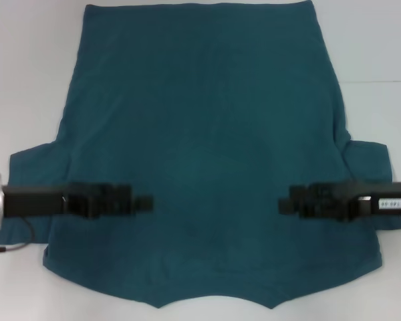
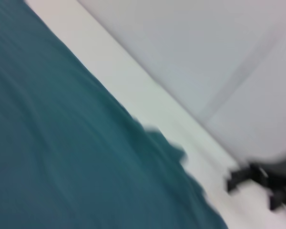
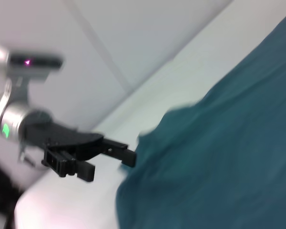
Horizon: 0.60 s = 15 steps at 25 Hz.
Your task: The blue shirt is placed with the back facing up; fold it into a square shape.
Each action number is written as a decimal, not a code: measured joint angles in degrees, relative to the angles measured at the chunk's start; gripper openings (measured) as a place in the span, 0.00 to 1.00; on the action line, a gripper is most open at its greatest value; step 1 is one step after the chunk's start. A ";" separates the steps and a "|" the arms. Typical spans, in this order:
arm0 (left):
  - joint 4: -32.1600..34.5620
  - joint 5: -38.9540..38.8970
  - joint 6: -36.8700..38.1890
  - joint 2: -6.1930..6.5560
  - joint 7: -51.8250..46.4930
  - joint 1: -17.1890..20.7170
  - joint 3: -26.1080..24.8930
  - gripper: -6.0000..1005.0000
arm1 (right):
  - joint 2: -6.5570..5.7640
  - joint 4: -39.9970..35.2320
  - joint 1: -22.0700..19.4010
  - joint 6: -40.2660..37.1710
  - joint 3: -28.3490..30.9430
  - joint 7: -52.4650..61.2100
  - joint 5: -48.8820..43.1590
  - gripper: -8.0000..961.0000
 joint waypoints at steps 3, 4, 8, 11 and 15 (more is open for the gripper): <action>-1.32 -0.22 -2.14 -0.13 -0.56 -0.41 -6.00 0.91 | -0.15 1.91 -0.06 0.41 5.64 0.56 0.07 0.75; -1.49 -0.29 -2.64 -0.14 -0.64 -0.44 -7.01 0.91 | -0.36 2.85 -0.12 0.58 7.23 0.74 0.09 0.75; -2.14 -0.33 -6.55 0.11 -2.50 -0.37 -8.69 0.91 | -1.61 5.63 -0.38 0.77 9.22 2.44 0.07 0.75; -3.02 -0.85 -10.13 0.46 -5.03 -0.41 -9.92 0.91 | -1.82 5.71 -0.50 1.21 9.54 3.07 0.07 0.75; -3.97 -3.19 -10.18 -0.01 -5.96 0.32 -11.14 0.91 | -2.24 5.14 -0.33 2.24 9.65 3.48 0.06 0.75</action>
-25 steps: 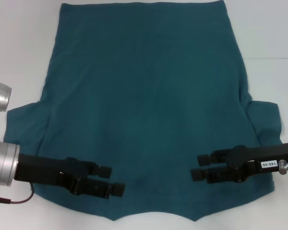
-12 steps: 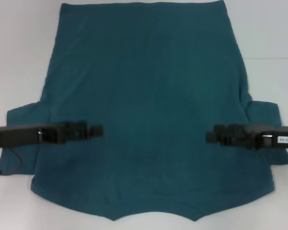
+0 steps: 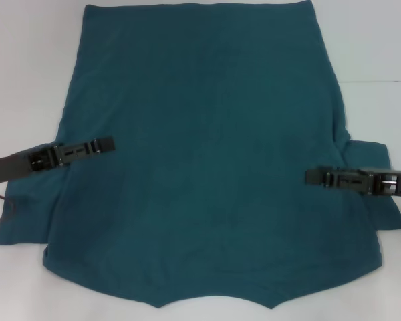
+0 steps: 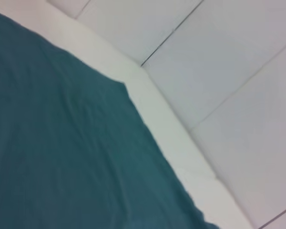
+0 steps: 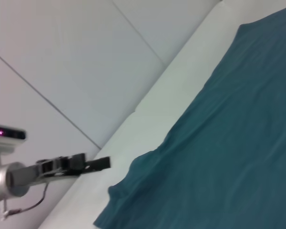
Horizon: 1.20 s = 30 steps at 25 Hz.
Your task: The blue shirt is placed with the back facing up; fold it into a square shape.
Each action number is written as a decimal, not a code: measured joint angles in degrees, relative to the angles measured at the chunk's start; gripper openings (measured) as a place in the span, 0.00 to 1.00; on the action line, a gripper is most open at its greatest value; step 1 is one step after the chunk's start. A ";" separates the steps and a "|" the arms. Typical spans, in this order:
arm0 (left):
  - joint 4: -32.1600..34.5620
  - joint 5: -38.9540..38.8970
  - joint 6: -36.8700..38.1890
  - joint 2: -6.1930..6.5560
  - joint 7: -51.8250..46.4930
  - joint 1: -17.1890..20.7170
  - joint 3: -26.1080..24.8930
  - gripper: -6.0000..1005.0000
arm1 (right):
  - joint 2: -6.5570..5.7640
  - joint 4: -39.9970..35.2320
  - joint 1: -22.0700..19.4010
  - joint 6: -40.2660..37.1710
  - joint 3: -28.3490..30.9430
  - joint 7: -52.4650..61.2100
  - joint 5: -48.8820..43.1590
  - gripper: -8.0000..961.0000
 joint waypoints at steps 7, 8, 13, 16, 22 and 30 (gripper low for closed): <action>-0.60 -2.84 -0.45 -2.15 0.33 3.00 -1.67 0.91 | -0.81 0.35 0.52 1.90 -0.16 1.65 0.40 0.75; -0.70 -3.24 -0.79 -2.40 0.73 3.20 -2.13 0.91 | -0.85 0.40 0.41 2.20 -0.24 1.72 0.39 0.75; -2.52 -4.09 -1.07 -1.15 1.46 2.89 -2.41 0.91 | 0.80 0.26 0.34 4.10 -0.66 1.94 0.31 0.75; -2.75 -4.09 -1.22 -1.27 1.22 2.30 -2.20 0.91 | 0.87 0.88 0.80 5.16 -0.69 2.23 0.37 0.75; -3.16 -4.81 -3.63 -2.08 -5.66 2.78 -3.96 0.91 | -0.05 0.80 1.25 4.77 -0.62 5.48 0.39 0.75; -1.68 -3.55 -3.45 -0.22 -18.42 6.38 -6.24 0.91 | -3.79 0.96 2.68 5.12 -2.09 15.07 0.04 0.75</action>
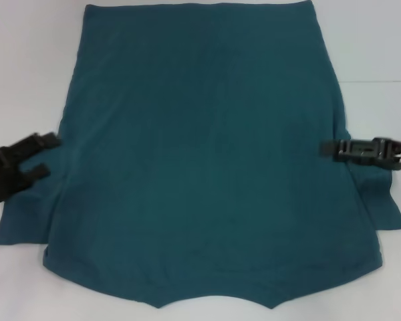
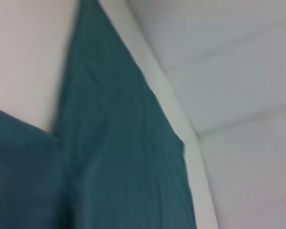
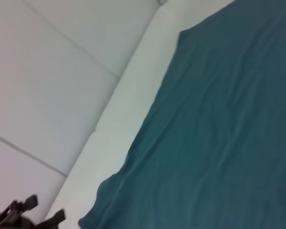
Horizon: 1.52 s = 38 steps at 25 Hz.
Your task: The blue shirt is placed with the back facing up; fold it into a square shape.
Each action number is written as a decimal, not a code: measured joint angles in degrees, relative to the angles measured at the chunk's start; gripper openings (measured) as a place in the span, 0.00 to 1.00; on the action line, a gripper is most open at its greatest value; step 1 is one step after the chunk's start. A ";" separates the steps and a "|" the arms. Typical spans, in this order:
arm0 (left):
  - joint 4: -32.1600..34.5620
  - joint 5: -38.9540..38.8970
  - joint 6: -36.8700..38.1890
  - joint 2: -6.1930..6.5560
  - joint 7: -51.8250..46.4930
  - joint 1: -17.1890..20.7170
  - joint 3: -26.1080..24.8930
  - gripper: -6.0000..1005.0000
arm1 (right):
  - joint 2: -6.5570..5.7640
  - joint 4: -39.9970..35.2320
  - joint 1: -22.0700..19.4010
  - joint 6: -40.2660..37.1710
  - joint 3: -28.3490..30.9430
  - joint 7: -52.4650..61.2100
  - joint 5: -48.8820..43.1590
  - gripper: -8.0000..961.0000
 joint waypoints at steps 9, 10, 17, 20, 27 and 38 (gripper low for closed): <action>0.01 4.60 -5.38 1.36 -1.81 0.33 -3.00 0.91 | -1.78 -0.37 1.31 1.27 -1.51 8.12 -1.36 0.75; 0.01 4.60 -5.38 1.36 -1.81 0.33 -3.00 0.91 | -1.78 -0.31 1.38 1.29 -1.59 8.18 -1.38 0.75; -1.56 5.10 -12.91 0.88 1.29 1.44 -3.07 0.91 | -1.79 -0.10 1.45 1.31 -1.66 8.22 -1.43 0.75; -1.97 5.13 -14.00 0.80 2.25 1.62 -3.09 0.91 | -1.79 -0.08 1.45 1.31 -1.67 8.24 -1.44 0.75; -4.27 4.53 -15.53 0.76 6.14 1.36 -3.09 0.91 | -1.79 0.08 1.51 1.38 -1.28 8.27 -1.43 0.75; -5.75 4.67 -17.34 0.76 7.73 0.64 -2.70 0.91 | -1.79 0.12 1.26 1.38 -1.06 8.30 -1.06 0.75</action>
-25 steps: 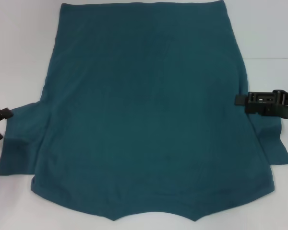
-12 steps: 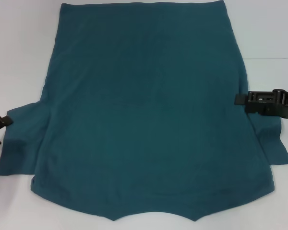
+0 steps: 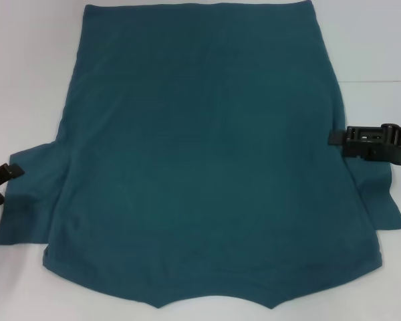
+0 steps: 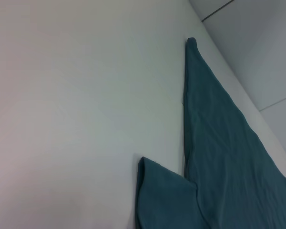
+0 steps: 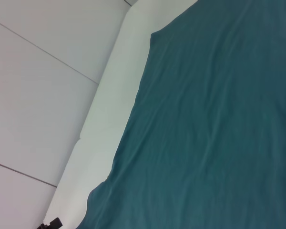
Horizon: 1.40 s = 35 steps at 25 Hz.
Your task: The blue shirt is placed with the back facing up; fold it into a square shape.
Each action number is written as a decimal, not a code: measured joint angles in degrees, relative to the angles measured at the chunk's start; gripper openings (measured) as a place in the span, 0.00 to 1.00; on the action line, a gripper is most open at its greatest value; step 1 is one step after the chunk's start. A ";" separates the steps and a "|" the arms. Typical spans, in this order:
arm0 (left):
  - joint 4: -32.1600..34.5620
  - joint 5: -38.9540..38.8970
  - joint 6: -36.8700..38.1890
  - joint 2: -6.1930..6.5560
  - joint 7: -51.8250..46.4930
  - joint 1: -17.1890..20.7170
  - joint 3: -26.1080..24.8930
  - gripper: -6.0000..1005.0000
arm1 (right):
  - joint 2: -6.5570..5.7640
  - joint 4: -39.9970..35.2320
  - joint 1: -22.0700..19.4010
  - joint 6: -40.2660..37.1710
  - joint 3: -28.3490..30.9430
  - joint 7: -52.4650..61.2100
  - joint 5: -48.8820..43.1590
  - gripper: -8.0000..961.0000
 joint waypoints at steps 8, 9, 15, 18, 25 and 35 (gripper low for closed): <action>-2.01 0.23 0.20 0.18 0.75 -1.20 1.15 0.91 | 0.00 -0.04 0.00 -0.08 0.01 0.00 0.07 0.75; -2.20 0.26 0.16 0.20 0.73 -1.35 1.47 0.91 | 0.00 -0.10 0.00 -0.11 0.01 0.00 0.07 0.75; -1.59 0.25 -0.07 0.29 0.21 -1.35 1.42 0.91 | 0.00 -0.25 -0.03 0.02 0.11 0.00 0.07 0.75; -1.29 1.06 -0.38 0.27 0.19 -1.37 1.73 0.84 | 0.00 -0.18 -0.08 0.02 0.42 0.00 0.11 0.75; -0.72 2.07 -1.03 0.25 0.29 -1.58 2.44 0.48 | 0.00 -0.01 -0.09 -0.12 0.84 0.00 0.16 0.75; 1.07 2.33 -1.09 0.04 2.04 -1.38 3.92 0.18 | 0.00 0.02 -0.03 -0.01 1.08 0.00 0.16 0.75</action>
